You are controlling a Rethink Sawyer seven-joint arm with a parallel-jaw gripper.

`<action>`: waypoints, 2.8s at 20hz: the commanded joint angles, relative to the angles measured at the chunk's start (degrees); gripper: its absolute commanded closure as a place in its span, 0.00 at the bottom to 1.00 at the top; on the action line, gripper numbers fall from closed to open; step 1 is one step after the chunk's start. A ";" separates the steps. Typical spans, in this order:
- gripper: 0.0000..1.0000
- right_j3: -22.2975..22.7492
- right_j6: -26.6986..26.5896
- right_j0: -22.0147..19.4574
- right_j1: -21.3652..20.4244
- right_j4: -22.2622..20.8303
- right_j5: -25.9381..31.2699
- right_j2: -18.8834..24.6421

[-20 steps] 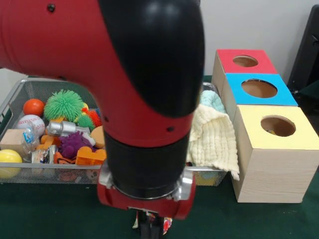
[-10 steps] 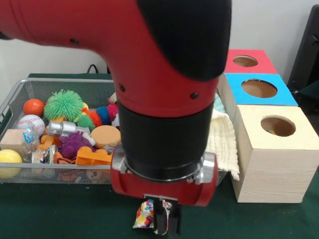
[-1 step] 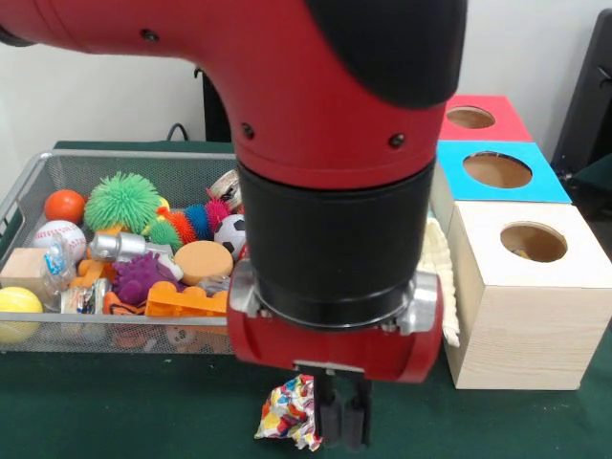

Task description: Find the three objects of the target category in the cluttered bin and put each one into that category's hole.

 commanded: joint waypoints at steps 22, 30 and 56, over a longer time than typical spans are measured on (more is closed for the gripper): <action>1.00 9.27 -9.97 -2.59 -1.94 5.11 6.47 -15.80; 1.00 10.16 -7.32 -2.44 -1.23 5.56 6.26 -17.06; 1.00 11.97 -2.85 -1.17 3.50 10.75 9.38 -21.90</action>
